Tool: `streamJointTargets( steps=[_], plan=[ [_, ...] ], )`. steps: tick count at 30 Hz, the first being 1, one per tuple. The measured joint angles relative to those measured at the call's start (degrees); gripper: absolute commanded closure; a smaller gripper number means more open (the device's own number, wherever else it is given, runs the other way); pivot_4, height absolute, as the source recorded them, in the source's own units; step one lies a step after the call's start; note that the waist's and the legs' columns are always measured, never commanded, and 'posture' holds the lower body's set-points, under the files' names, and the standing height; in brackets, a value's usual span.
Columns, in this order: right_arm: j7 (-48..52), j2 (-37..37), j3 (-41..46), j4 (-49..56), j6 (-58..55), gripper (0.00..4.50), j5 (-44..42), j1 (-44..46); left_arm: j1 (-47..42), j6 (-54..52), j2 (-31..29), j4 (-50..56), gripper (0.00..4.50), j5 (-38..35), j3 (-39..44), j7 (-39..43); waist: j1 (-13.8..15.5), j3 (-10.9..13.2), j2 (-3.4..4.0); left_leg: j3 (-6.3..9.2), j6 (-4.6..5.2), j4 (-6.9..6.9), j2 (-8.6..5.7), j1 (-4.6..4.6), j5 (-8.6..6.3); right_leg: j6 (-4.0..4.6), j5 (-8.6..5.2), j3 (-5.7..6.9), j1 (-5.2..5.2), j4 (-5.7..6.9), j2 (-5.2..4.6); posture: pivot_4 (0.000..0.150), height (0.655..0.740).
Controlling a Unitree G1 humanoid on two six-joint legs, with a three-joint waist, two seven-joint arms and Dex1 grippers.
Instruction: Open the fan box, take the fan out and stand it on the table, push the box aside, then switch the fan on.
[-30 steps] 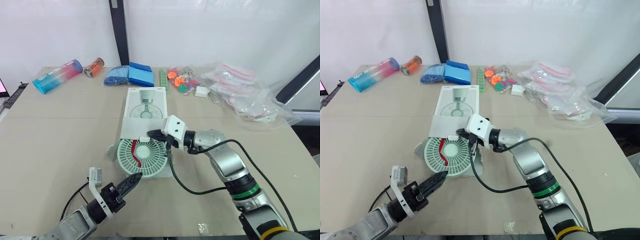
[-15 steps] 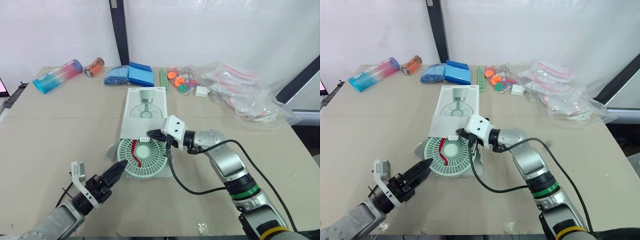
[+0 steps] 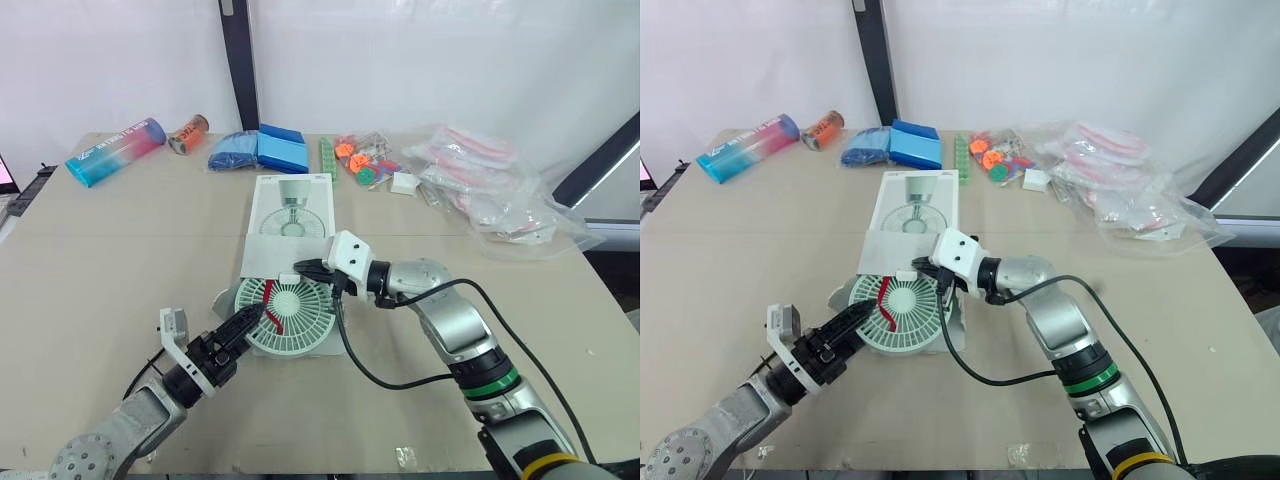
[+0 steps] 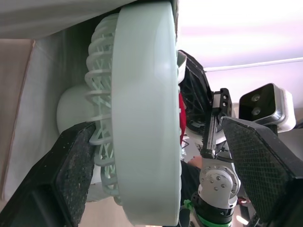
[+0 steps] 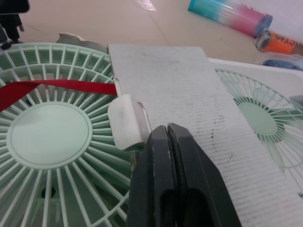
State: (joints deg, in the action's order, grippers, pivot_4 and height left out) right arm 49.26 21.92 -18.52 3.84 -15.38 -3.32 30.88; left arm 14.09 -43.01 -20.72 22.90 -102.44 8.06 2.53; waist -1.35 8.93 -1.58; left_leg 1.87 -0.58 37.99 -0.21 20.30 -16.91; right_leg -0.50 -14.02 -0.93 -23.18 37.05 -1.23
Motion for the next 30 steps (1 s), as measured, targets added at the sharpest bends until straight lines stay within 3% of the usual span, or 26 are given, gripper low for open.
streamJointTargets(
  steps=[9, 30],
  plan=[
    [0.0, 0.2, 0.0, 0.5, -0.3, 4.5, 0.2, -0.3, -0.4, -1.2, -0.2, -2.4, 2.84, 1.0, -0.4, 1.7, 0.0, 0.0, 0.0, -0.01, 0.0, -0.05, 0.0, 0.01, 0.0, -0.06, -0.05, 0.0, -0.04, 0.0, 0.0, 0.15, 0.74],
    [-0.7, -0.3, -0.4, 0.3, -0.5, 4.5, 0.4, -0.6, 13.7, -1.6, -7.4, 7.7, 2.88, -8.0, 1.1, 1.2, 0.0, 0.1, 0.03, -0.02, -0.03, -0.24, 0.01, 0.0, 0.01, 0.07, -0.26, 0.0, -0.1, -0.02, -0.04, 0.15, 0.74]
  ],
)
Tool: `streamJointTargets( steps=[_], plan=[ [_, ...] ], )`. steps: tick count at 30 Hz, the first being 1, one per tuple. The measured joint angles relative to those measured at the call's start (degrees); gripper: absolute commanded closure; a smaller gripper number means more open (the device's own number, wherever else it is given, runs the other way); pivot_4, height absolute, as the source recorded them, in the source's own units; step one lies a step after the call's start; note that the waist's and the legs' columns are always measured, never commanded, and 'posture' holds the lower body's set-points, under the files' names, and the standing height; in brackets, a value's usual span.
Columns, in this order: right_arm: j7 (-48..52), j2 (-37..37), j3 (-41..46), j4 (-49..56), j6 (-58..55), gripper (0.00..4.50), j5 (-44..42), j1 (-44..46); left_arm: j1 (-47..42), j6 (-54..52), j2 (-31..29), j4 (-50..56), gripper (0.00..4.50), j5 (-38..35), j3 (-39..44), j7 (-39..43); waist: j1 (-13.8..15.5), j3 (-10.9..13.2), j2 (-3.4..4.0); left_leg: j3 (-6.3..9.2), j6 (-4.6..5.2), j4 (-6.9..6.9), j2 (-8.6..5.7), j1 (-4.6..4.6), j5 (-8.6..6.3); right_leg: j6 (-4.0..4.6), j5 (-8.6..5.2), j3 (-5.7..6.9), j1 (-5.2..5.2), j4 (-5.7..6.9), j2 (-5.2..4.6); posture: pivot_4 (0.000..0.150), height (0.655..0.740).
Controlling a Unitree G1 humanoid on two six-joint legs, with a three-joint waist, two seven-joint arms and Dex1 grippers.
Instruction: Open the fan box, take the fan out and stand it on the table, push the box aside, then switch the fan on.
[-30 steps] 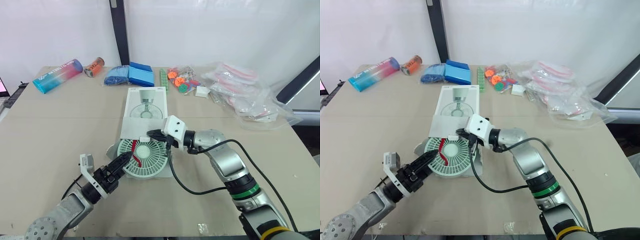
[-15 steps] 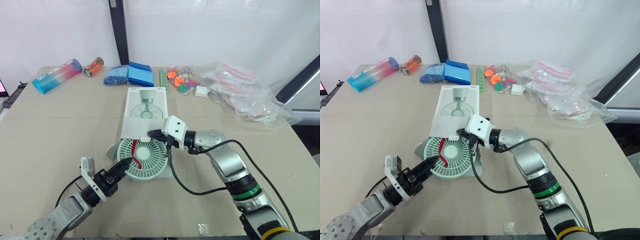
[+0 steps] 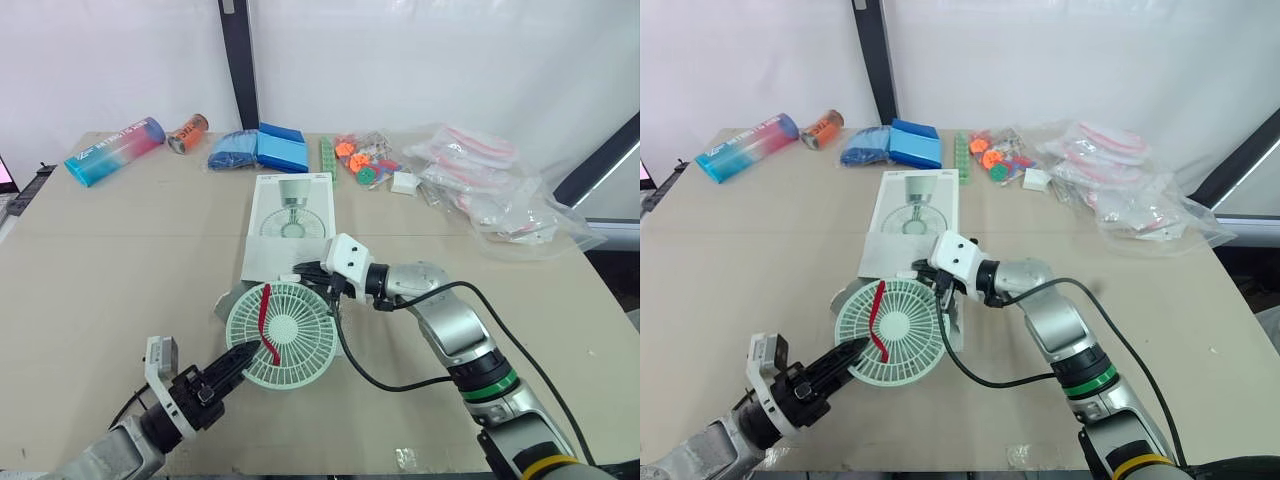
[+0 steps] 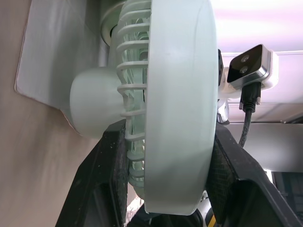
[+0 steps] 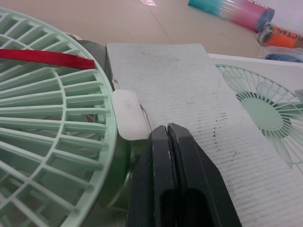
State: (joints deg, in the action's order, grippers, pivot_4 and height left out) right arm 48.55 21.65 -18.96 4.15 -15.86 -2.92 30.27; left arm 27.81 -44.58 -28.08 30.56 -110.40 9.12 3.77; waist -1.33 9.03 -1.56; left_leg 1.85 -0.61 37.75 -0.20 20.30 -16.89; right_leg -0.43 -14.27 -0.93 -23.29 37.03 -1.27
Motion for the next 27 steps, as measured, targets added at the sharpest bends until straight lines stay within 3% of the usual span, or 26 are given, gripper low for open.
streamJointTargets(
  steps=[9, 11, 14, 15, 17, 27],
  plan=[
    [0.0, 0.0, -0.1, 0.0, 0.1, 4.5, 0.0, 0.0, 2.1, 0.4, -1.8, 0.2, 2.88, 0.0, 0.1, 1.8, 0.0, 0.0, 0.0, 0.0, 0.0, -0.01, 0.0, -0.01, 0.0, 0.15, -0.12, 0.01, 0.0, 0.0, 0.0, 0.15, 0.74],
    [0.0, 0.0, -0.1, 0.0, 0.1, 4.5, 0.0, 0.0, 2.1, 0.3, -2.4, -0.2, 1.86, 0.5, 0.1, 2.8, 0.0, 0.0, -0.01, 0.0, 0.0, -0.01, 0.0, -0.01, 0.0, 0.15, -0.12, 0.01, 0.0, 0.0, 0.0, 0.15, 0.74],
    [0.0, 0.0, -0.1, -0.2, 0.1, 4.5, 0.0, -0.1, 2.5, -0.7, -2.9, -0.6, 1.22, 2.0, -0.3, 3.0, 0.0, 0.0, 0.0, 0.0, 0.0, -0.02, 0.0, -0.01, 0.0, 0.14, -0.12, 0.01, 0.0, 0.0, 0.0, 0.15, 0.74],
    [0.0, 0.0, -0.1, -0.3, 0.1, 4.5, 0.0, -0.1, 2.5, -0.7, -2.9, -0.6, 0.67, 2.2, -0.3, 3.1, 0.0, 0.0, 0.0, 0.01, 0.0, -0.02, 0.0, -0.01, 0.0, 0.14, -0.12, 0.01, 0.0, 0.0, 0.0, 0.15, 0.74],
    [0.0, 0.0, -0.1, -0.3, 0.2, 4.5, 0.0, -0.1, 2.4, -0.8, -3.0, -0.7, 0.15, 2.6, -0.3, 3.6, 0.0, 0.0, 0.0, 0.01, 0.0, -0.02, 0.0, -0.01, 0.0, 0.15, -0.12, 0.01, 0.0, 0.0, 0.0, 0.15, 0.74],
    [0.8, -0.7, 0.5, -1.8, 1.4, 4.5, -0.9, 0.2, 4.1, -6.0, -13.9, -3.2, 0.03, 10.8, 7.3, 15.5, 0.0, 0.1, 0.01, 0.01, 0.0, -0.05, 0.0, -0.01, 0.0, 0.21, -0.16, 0.04, -0.04, 0.0, 0.01, 0.15, 0.74]
  ],
)
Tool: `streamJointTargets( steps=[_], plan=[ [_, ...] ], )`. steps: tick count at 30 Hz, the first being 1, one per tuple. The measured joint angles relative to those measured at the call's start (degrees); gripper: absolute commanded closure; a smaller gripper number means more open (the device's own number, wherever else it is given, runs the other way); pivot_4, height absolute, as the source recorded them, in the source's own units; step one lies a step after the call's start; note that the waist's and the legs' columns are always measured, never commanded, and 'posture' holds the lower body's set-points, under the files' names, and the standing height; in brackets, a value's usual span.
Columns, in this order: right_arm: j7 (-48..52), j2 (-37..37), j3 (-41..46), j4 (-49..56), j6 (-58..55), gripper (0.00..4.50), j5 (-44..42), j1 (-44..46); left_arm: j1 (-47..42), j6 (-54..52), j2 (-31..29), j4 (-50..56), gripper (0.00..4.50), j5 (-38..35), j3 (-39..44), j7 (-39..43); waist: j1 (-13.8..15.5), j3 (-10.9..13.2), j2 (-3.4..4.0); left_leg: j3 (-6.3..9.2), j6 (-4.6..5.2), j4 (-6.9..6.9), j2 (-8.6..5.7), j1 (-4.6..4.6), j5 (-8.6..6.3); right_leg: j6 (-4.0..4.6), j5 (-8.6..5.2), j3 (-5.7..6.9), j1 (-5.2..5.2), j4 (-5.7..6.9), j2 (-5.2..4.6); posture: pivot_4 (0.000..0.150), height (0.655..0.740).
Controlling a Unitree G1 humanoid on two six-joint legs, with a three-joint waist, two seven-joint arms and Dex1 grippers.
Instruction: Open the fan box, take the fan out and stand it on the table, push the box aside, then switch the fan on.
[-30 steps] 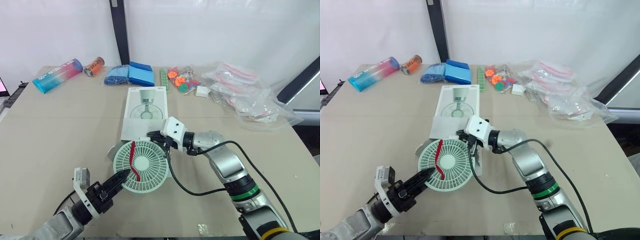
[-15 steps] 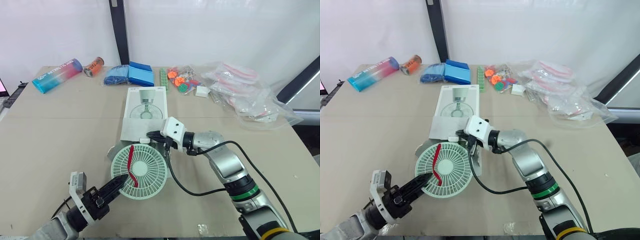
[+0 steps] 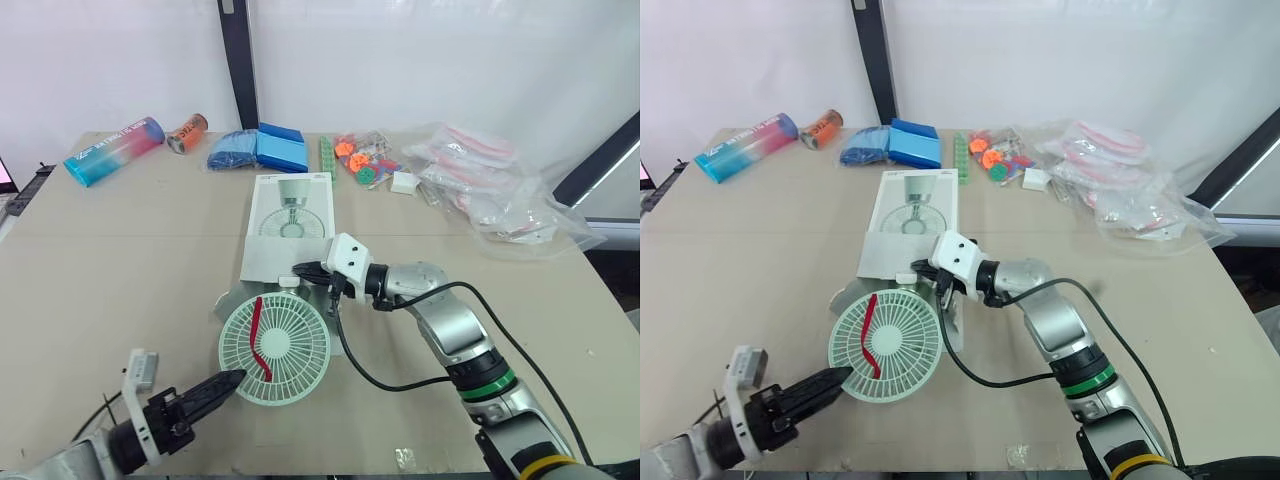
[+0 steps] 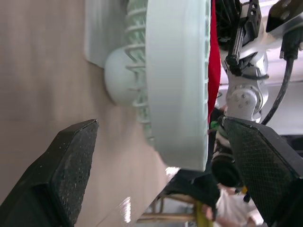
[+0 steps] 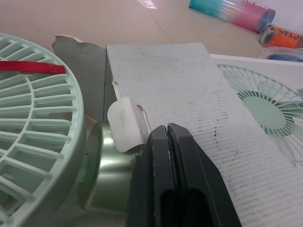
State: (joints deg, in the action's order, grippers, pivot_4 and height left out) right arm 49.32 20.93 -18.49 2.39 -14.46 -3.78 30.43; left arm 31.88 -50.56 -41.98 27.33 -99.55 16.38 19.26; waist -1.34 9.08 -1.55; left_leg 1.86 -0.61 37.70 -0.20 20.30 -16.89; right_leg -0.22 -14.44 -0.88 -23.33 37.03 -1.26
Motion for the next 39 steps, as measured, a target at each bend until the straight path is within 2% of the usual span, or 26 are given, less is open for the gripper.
streamJointTargets(
  steps=[7, 10, 11, 12, 16, 17, 19, 21, 22, 23, 25, 26, 27, 28, 33, 36, 37, 38, 39],
  plan=[
    [1.2, -0.1, 0.4, -0.9, 0.5, 4.5, -1.2, 0.9, 2.3, -3.2, -9.9, -1.5, 0.03, 10.7, 12.0, 16.3, 0.0, 0.1, 0.01, -0.05, 0.0, -0.12, 0.01, 0.0, 0.0, 0.07, -0.04, 0.02, -0.07, 0.0, -0.01, 0.15, 0.74],
    [1.7, -0.4, 1.4, -1.1, -0.6, 4.5, -2.9, 1.0, 1.8, -1.6, -13.2, -1.6, 0.03, 19.7, 15.8, 22.3, 0.0, 0.2, 0.03, -0.02, -0.02, -0.15, 0.01, 0.01, 0.01, 0.1, -0.05, 0.04, -0.09, 0.0, -0.02, 0.15, 0.74],
    [1.9, -0.4, 1.9, -1.1, -1.0, 4.5, -3.6, 1.1, 0.3, 1.0, -13.8, -1.4, 0.03, 24.6, 16.2, 23.9, 0.0, 0.3, 0.08, -0.02, -0.06, -0.15, 0.0, 0.01, 0.03, 0.11, -0.04, 0.04, -0.09, 0.0, -0.03, 0.15, 0.74],
    [2.3, -0.4, 2.9, -1.1, -1.6, 4.5, -4.9, 1.1, -2.5, 6.0, -14.6, -0.6, 0.03, 32.4, 16.2, 25.7, 0.0, 0.4, 0.09, -0.02, -0.11, -0.17, 0.0, 0.04, 0.06, 0.25, 0.05, 0.04, -0.1, -0.01, -0.05, 0.15, 0.74],
    [3.3, 0.3, 4.3, -0.8, -2.3, 4.5, -7.1, 1.1, -8.0, 12.0, -14.6, 1.6, 0.03, 39.8, 15.7, 27.5, 0.1, 0.4, 0.06, -0.03, -0.12, -0.22, 0.0, 0.15, 0.07, 0.48, 0.24, 0.07, -0.18, -0.07, -0.09, 0.15, 0.74],
    [3.9, 0.6, 5.0, -0.5, -2.6, 4.1, -8.0, 1.0, -10.0, 14.2, -14.6, 2.1, 0.0, 42.5, 15.2, 28.3, 0.1, 0.5, 0.06, -0.03, -0.12, -0.23, 0.01, 0.16, 0.06, 0.35, 0.32, 0.1, -0.19, -0.09, -0.12, 0.15, 0.74],
    [4.8, 1.8, 6.4, 1.0, -3.3, 3.7, -9.9, 0.8, -12.0, 18.3, -14.6, 2.9, 0.0, 47.5, 14.3, 30.0, 0.0, 0.5, 0.07, -0.11, -0.12, -0.29, 0.02, 0.21, 0.06, 0.24, 0.44, 0.1, -0.26, -0.14, -0.13, 0.15, 0.74],
    [5.6, 2.8, 8.2, 2.6, -4.1, 2.79, -12.1, 0.3, -12.9, 22.5, -14.6, 2.9, 0.0, 52.8, 12.5, 32.0, 0.0, 0.5, 0.08, -0.11, -0.11, -0.34, 0.03, 0.2, 0.06, 0.24, 0.45, 0.11, -0.26, -0.17, -0.14, 0.15, 0.74],
    [5.7, 3.1, 8.8, 3.1, -4.4, 2.64, -12.8, 0.0, -13.1, 23.9, -14.4, 2.9, 0.0, 54.5, 11.9, 32.7, 0.0, 0.5, 0.07, -0.1, -0.11, -0.35, 0.03, 0.2, 0.06, 0.24, 0.45, 0.12, -0.26, -0.17, -0.13, 0.15, 0.74],
    [6.5, 3.9, 10.0, 4.4, -5.2, 1.83, -14.7, -0.9, -13.9, 27.9, -13.4, 2.5, 0.0, 58.7, 10.2, 34.4, 0.0, 0.5, 0.09, -0.1, -0.11, -0.34, 0.05, 0.2, 0.06, 0.25, 0.46, 0.14, -0.26, -0.18, -0.14, 0.15, 0.74],
    [6.9, 4.3, 10.2, 4.9, -5.6, 1.39, -15.4, -1.1, -14.1, 29.6, -13.3, 2.3, 0.0, 60.3, 9.4, 35.2, 0.0, 0.5, 0.05, -0.13, -0.11, -0.34, 0.1, 0.19, 0.06, 0.25, 0.49, 0.15, -0.25, -0.18, -0.14, 0.15, 0.74],
    [8.8, 6.0, 11.0, 7.1, -5.8, 0.93, -17.9, -2.9, -15.8, 37.2, -13.1, 0.7, 0.0, 66.5, 6.8, 37.8, 0.1, 0.6, 0.11, -0.12, -0.11, -0.33, 0.09, 0.19, 0.06, 0.23, 0.49, 0.17, -0.24, -0.21, -0.14, 0.15, 0.74],
    [9.1, 6.2, 11.1, 7.4, -5.9, 0.71, -18.2, -3.1, -16.0, 38.3, -13.0, 0.4, 0.0, 67.3, 6.6, 38.0, 0.1, 0.6, 0.11, -0.11, -0.11, -0.33, 0.09, 0.2, 0.06, 0.23, 0.49, 0.18, -0.22, -0.21, -0.13, 0.15, 0.74],
    [9.9, 6.7, 11.6, 8.1, -6.2, 0.24, -19.2, -3.7, -16.6, 41.1, -12.9, -0.5, 0.0, 69.3, 5.9, 39.0, 0.2, 0.6, 0.11, -0.1, -0.11, -0.33, 0.08, 0.2, 0.06, 0.23, 0.49, 0.19, -0.21, -0.22, -0.14, 0.15, 0.74],
    [14.7, 10.7, 13.4, 12.1, -6.6, 0.24, -23.5, -7.6, -20.5, 59.3, -12.7, -8.2, 0.0, 78.5, 3.0, 44.7, 0.1, 0.6, 0.11, -0.15, -0.1, -0.33, 0.14, 0.21, 0.06, 0.19, 0.51, 0.26, -0.21, -0.28, -0.13, 0.15, 0.74],
    [19.8, 14.1, 13.9, 14.3, -4.0, 0.24, -24.6, -13.6, -26.8, 84.1, -11.9, -18.8, 0.0, 86.3, -0.2, 48.7, 0.3, 0.6, 0.11, -0.18, -0.09, -0.29, 0.16, 0.2, 0.06, 0.12, 0.56, 0.27, -0.18, -0.32, -0.14, 0.15, 0.74],
    [20.4, 14.1, 13.9, 14.4, -3.5, 0.24, -24.7, -14.1, -27.7, 87.3, -11.4, -19.7, 0.0, 87.1, -0.7, 48.8, 0.3, 0.6, 0.1, -0.21, -0.09, -0.29, 0.18, 0.19, 0.06, 0.08, 0.56, 0.27, -0.18, -0.32, -0.14, 0.15, 0.74],
    [21.0, 14.4, 13.9, 14.5, -1.7, 0.24, -24.7, -15.4, -29.8, 95.9, -10.5, -22.7, 0.0, 88.5, -2.6, 48.7, 0.2, 0.6, 0.1, -0.26, -0.09, -0.29, 0.23, 0.18, 0.06, 0.04, 0.58, 0.29, -0.17, -0.35, -0.14, 0.15, 0.74],
    [21.2, 14.4, 13.9, 14.5, -1.2, 0.24, -24.7, -15.7, -30.1, 98.1, -10.4, -23.3, 0.0, 88.9, -3.1, 48.7, 0.2, 0.7, 0.1, -0.26, -0.09, -0.29, 0.23, 0.18, 0.06, 0.04, 0.59, 0.29, -0.17, -0.35, -0.14, 0.15, 0.74]
  ],
)
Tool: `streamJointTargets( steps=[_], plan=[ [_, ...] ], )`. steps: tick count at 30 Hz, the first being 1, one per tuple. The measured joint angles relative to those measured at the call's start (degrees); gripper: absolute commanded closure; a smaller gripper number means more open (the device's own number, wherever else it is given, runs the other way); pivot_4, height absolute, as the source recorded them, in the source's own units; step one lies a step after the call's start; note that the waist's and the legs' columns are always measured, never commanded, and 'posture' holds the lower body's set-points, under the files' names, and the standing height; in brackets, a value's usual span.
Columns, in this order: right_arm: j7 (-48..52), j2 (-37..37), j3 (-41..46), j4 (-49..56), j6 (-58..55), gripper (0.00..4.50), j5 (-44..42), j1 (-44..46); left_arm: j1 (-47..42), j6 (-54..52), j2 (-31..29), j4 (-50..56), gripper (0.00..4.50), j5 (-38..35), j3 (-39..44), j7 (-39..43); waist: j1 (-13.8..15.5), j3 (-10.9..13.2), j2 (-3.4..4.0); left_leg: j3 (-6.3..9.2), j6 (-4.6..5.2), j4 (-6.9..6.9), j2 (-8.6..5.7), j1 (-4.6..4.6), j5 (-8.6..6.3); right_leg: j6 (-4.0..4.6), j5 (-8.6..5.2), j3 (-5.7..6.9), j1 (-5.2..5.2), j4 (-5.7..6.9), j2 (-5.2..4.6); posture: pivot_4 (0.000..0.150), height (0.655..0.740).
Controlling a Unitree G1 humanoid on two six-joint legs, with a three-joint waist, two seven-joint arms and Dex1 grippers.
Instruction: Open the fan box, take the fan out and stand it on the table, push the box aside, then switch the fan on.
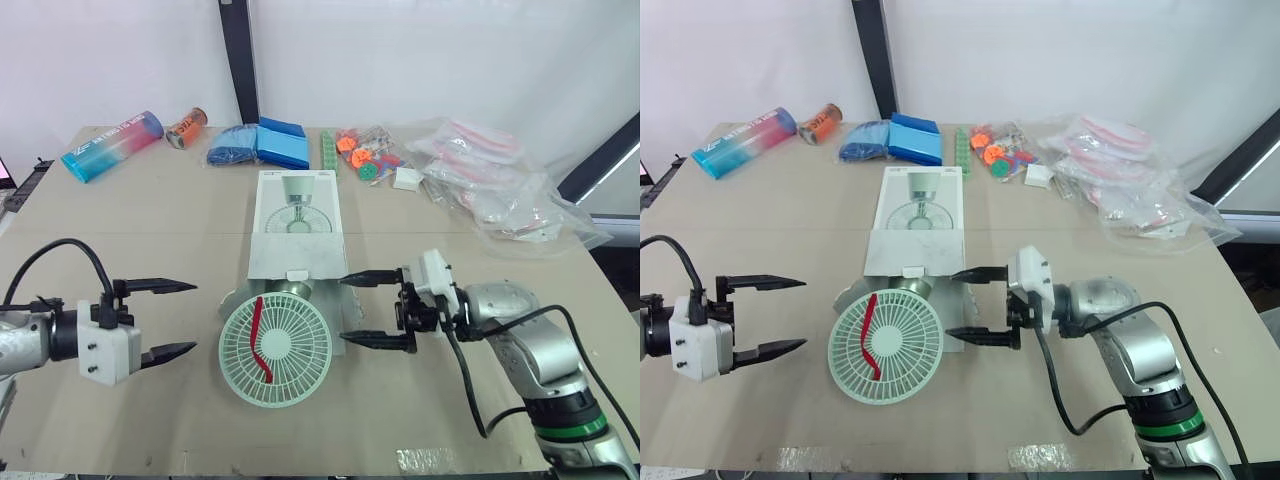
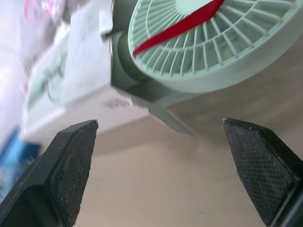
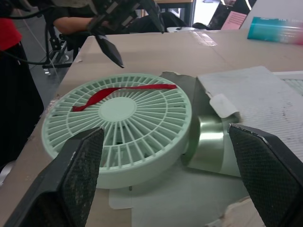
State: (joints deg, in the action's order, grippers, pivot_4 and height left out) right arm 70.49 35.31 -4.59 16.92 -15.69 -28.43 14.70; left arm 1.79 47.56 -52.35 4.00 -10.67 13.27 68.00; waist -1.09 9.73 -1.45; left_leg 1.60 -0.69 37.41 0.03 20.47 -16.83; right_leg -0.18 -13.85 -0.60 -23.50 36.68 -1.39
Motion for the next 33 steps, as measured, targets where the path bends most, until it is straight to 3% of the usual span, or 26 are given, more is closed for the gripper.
streamJointTargets(
  steps=[6, 13, 25, 33],
  plan=[
    [1.9, 0.2, 0.2, 0.9, 5.2, 0.24, -0.1, -5.3, -4.5, 23.2, 4.7, -9.1, 0.0, 6.7, -5.0, -5.2, 0.1, 0.0, -0.05, -0.02, 0.01, 0.06, 0.04, 0.0, 0.0, -0.01, 0.11, 0.05, 0.04, -0.01, 0.02, 0.15, 0.74],
    [2.8, 2.3, 0.4, 0.9, 9.6, 0.24, 0.7, -7.2, -9.7, 35.5, 6.9, -16.8, 0.0, 16.0, -6.4, -13.5, 0.0, 0.0, -0.06, -0.08, 0.03, 0.12, 0.05, -0.09, 0.01, -0.13, 0.12, 0.05, 0.14, -0.01, 0.06, 0.15, 0.74],
    [0.5, 4.0, 1.3, 1.5, 10.1, 0.24, 1.4, -8.8, -11.3, 41.7, 9.4, -23.4, 0.0, 26.0, -8.2, -20.2, 0.1, 0.0, -0.09, -0.09, 0.03, 0.15, 0.05, -0.13, 0.01, -0.04, 0.21, 0.06, 0.19, 0.02, 0.06, 0.15, 0.74],
    [-0.8, 5.6, 1.9, 2.1, 9.5, 0.24, 1.8, -9.0, -13.6, 44.0, 17.4, -23.6, 0.0, 38.0, -5.5, -27.8, 0.1, -0.1, -0.14, -0.2, 0.03, 0.18, 0.04, -0.22, 0.01, -0.06, 0.28, -0.04, 0.21, 0.14, 0.08, 0.15, 0.74]
  ],
)
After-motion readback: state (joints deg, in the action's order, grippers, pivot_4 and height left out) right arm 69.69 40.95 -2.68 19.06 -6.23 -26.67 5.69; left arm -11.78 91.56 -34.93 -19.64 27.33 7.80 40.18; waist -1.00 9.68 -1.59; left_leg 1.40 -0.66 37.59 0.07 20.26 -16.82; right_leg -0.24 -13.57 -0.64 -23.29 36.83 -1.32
